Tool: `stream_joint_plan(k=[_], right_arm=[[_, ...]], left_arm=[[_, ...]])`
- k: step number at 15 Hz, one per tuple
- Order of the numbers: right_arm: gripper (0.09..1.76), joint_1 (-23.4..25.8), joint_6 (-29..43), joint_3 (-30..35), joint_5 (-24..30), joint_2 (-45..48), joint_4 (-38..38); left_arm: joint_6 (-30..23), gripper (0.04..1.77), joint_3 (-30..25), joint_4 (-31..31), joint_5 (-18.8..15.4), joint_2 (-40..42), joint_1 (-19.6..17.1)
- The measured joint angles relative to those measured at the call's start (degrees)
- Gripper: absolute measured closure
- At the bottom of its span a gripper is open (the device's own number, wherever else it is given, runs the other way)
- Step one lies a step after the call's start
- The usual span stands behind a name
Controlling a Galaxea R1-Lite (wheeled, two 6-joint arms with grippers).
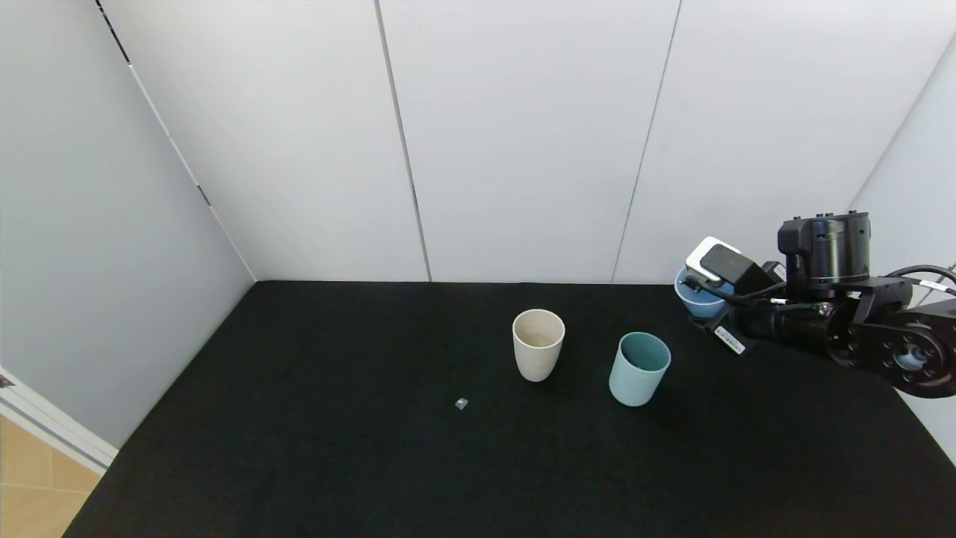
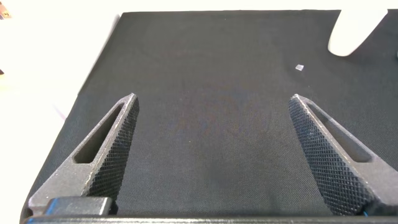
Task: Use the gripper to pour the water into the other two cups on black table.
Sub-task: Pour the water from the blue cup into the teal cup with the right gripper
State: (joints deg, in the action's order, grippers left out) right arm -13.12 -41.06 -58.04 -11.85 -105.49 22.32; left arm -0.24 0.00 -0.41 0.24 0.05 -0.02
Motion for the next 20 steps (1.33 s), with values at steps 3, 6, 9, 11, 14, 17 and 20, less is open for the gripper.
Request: stream_joint_plan(k=[3, 6, 9, 11, 14, 17, 20], right_arm=[[0.59, -0.05, -2.32, 0.11, -0.05, 0.06, -0.06], [0.59, -0.05, -4.34, 0.18, -0.05, 0.11, -0.17], [0.59, -0.24, -6.05, 0.18, -0.09, 0.2, -1.33], [0.59, -0.68, -7.14, 0.18, -1.18, 0.35, -1.68], [0.59, -1.51, -8.97, 0.11, -1.93, 0.41, -1.79], [0.59, -1.77, -10.79, 0.11, -2.07, 0.39, -2.12], [0.59, -1.87, -13.29, 0.05, -4.05, 0.41, -2.95]], left_arm=[[0.0, 0.09, 0.0, 0.0, 0.0, 0.0, 0.0], [0.02, 0.09, 0.0, 0.0, 0.0, 0.0, -0.02], [0.02, 0.09, 0.0, 0.0, 0.0, 0.0, 0.0], [0.02, 0.09, 0.0, 0.0, -0.02, 0.0, 0.0], [0.0, 0.09, 0.0, 0.0, -0.02, 0.0, -0.02], [0.0, 0.09, 0.0, 0.0, 0.0, 0.0, -0.02], [0.0, 0.09, 0.0, 0.0, -0.02, 0.0, -0.02]])
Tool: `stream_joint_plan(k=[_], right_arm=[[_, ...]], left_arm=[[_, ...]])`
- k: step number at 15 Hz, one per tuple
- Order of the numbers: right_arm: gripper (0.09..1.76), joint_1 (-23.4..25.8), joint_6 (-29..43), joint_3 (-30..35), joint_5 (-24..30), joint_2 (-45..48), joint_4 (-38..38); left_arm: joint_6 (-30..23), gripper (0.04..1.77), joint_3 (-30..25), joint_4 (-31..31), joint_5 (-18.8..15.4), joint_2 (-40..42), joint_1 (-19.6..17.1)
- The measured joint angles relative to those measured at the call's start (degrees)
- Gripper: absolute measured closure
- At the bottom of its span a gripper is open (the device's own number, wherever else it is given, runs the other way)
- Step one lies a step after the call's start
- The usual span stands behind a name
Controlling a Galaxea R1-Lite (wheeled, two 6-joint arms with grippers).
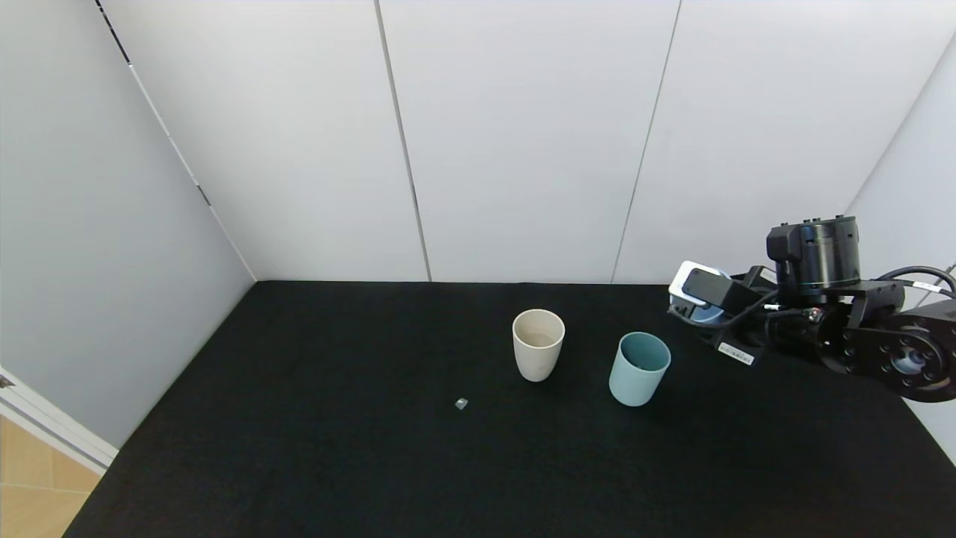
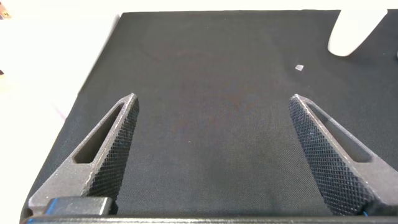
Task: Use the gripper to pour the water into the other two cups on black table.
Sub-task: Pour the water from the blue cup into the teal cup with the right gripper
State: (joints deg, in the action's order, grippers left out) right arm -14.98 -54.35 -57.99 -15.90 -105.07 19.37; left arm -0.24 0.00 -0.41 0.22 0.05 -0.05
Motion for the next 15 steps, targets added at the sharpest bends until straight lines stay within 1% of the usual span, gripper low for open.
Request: stream_joint_plan(k=[10, 15], right_arm=[[0.59, -0.76, -4.69, -0.41, -0.15, -0.38, -0.05], [0.59, -0.98, -7.5, -0.55, -1.62, -0.63, 0.13]], left_arm=[[0.02, 0.09, 0.0, 0.0, 0.0, 0.0, 0.0], [0.02, 0.09, 0.0, 0.0, 0.0, 0.0, 0.02]])
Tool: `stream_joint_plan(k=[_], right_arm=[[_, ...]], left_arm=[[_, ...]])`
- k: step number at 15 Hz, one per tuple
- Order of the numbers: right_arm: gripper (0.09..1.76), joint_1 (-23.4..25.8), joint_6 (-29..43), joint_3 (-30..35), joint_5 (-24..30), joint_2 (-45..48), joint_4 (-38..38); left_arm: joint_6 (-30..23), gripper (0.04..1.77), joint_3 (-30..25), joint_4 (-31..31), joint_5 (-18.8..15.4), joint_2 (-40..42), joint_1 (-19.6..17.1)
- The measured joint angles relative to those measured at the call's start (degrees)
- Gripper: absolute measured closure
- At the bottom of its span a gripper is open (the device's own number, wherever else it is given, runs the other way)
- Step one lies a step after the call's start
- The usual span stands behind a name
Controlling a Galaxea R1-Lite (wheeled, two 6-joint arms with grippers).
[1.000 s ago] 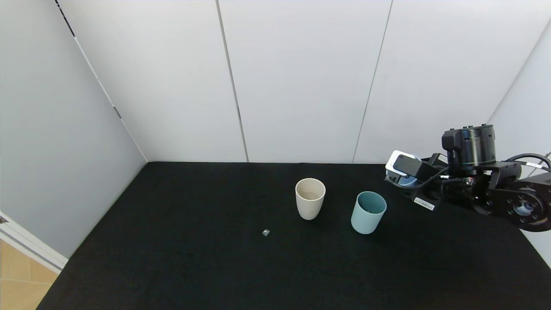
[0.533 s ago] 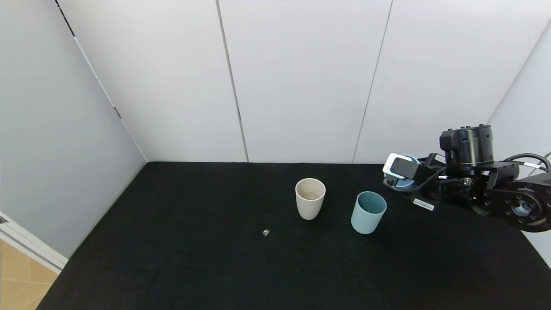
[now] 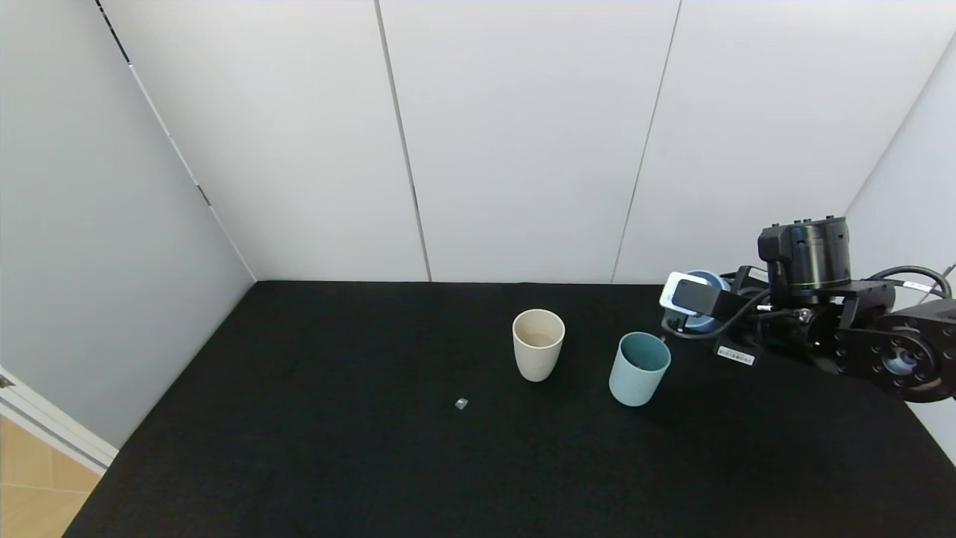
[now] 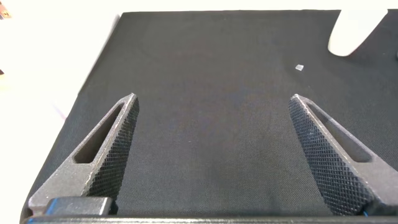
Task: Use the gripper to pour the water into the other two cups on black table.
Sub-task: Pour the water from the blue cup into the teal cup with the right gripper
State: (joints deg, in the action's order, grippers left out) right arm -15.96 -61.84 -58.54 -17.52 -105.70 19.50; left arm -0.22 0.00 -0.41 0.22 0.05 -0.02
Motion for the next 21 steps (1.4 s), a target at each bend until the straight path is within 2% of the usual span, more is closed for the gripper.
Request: stream_joint_plan(k=[6, 21], right_arm=[[0.59, -0.96, -0.56, -0.41, -0.95, -0.74, 0.06], [0.59, -1.43, -9.18, -1.93, -3.8, -2.45, 0.04]], left_arm=[[0.0, 0.09, 0.0, 0.0, 0.0, 0.0, 0.0], [0.0, 0.09, 0.0, 0.0, 0.02, 0.0, -0.02]])
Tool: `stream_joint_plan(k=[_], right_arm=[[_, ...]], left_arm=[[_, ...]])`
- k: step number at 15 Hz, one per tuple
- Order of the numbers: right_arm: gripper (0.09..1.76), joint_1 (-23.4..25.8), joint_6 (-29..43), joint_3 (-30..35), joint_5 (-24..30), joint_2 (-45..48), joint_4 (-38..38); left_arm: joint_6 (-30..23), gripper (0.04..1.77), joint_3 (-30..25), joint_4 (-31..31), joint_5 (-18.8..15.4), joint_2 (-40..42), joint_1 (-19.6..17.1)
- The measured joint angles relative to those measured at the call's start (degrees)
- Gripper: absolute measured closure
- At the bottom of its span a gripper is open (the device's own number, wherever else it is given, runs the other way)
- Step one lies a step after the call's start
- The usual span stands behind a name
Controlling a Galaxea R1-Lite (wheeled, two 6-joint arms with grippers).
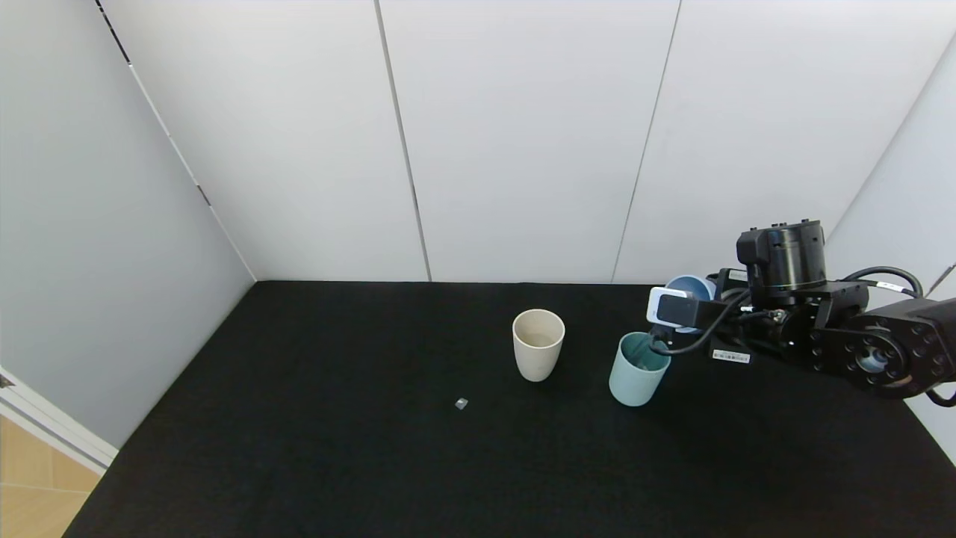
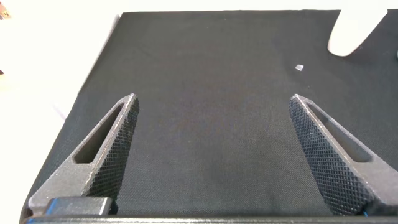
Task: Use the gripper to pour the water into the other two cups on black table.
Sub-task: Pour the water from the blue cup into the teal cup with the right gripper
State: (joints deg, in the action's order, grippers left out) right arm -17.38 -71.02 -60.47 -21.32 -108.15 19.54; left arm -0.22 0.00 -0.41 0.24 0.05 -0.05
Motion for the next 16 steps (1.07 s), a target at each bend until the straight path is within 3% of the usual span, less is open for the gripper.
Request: stream_joint_plan(k=[16], right_arm=[[0.59, 0.05, -2.79, 0.02, -0.01, 0.13, 0.18]], left_arm=[[0.0, 0.09, 0.0, 0.0, 0.0, 0.0, 0.02]])
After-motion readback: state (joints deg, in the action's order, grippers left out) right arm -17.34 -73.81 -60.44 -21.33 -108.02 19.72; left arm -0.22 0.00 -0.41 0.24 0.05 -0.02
